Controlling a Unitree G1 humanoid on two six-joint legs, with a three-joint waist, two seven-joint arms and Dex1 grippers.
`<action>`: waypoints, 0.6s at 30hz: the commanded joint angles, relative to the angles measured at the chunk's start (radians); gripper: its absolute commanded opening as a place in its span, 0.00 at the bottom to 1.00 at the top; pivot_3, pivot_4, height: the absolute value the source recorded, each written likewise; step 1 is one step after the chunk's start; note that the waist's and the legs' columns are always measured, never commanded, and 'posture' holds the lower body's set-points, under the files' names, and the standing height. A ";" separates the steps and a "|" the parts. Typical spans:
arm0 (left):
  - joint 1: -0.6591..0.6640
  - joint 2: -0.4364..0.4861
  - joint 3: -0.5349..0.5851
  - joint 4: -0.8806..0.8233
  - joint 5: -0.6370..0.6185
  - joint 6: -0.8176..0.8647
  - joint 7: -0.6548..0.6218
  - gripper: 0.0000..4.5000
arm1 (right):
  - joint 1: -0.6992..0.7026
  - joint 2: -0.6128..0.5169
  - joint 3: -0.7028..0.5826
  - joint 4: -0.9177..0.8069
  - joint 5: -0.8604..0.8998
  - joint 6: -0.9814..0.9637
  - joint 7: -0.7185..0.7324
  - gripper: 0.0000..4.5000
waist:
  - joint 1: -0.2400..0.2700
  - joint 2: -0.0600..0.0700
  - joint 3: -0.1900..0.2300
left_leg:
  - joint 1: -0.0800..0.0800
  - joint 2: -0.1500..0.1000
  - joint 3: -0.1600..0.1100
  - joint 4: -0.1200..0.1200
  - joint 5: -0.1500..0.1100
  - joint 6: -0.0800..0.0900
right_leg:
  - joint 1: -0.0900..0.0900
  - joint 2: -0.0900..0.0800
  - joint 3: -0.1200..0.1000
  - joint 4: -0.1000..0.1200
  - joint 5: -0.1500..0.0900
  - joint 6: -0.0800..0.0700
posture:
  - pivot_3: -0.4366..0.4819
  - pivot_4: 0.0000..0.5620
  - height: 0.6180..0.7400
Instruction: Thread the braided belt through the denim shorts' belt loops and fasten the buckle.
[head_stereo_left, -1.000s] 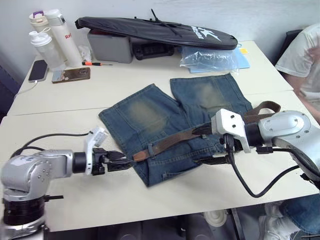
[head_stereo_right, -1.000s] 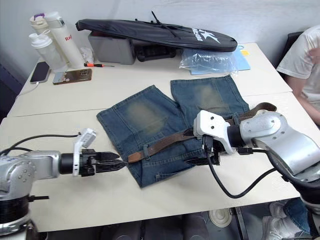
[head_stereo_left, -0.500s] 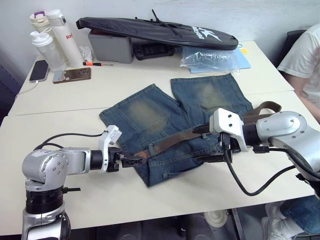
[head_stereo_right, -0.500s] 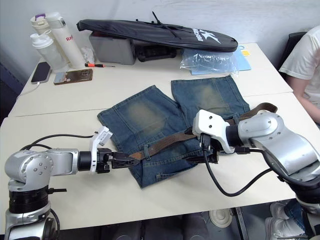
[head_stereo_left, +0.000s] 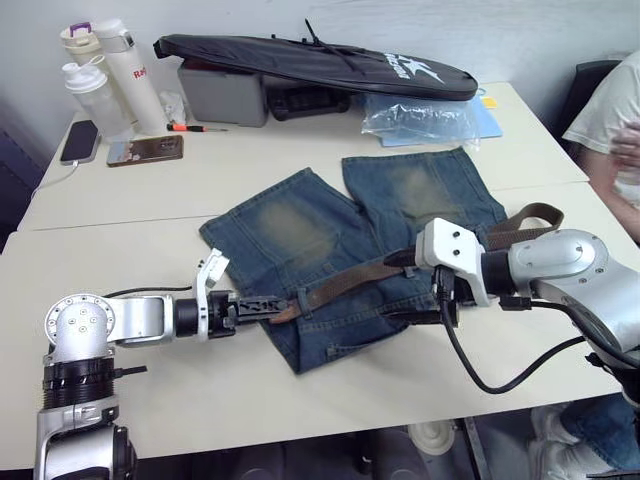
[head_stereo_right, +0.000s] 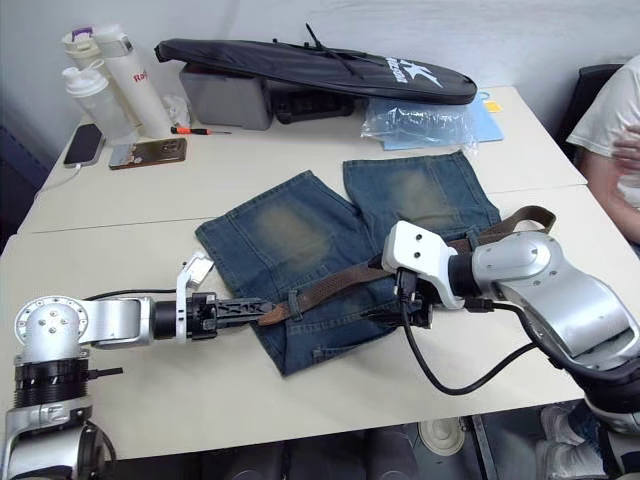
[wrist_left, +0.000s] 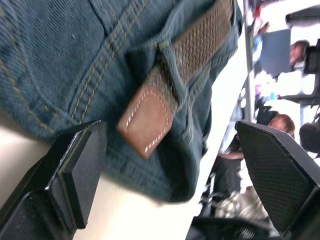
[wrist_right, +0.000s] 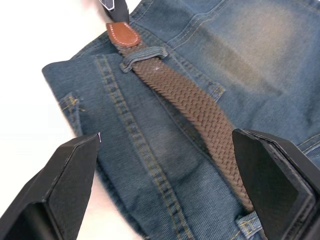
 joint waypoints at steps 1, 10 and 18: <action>-0.006 -0.025 -0.024 0.046 -0.116 0.002 0.135 1.00 | -0.021 0.004 -0.024 -0.019 -0.016 -0.012 -0.004 0.99 | -0.001 0.000 0.000 | 0.000 0.000 0.000 0.000 0.000 0.000 | 0.000 0.000 0.000 0.000 0.000 0.000 | 0.48 0.27 1.00; 0.004 0.022 -0.096 0.080 -0.295 -0.079 0.307 0.66 | -0.018 0.007 -0.023 -0.021 -0.041 -0.010 -0.012 1.00 | -0.001 0.000 0.000 | 0.000 -0.001 0.000 0.000 0.001 -0.003 | 0.000 -0.001 0.000 0.000 0.001 0.002 | 0.48 0.27 1.00; -0.012 0.113 -0.180 0.102 -0.419 -0.178 0.358 0.02 | 0.018 -0.011 0.017 -0.044 -0.069 0.014 0.002 1.00 | -0.003 0.000 0.000 | 0.000 -0.001 0.000 0.000 0.001 -0.010 | 0.000 -0.002 0.000 -0.001 0.001 0.002 | 0.48 0.27 1.00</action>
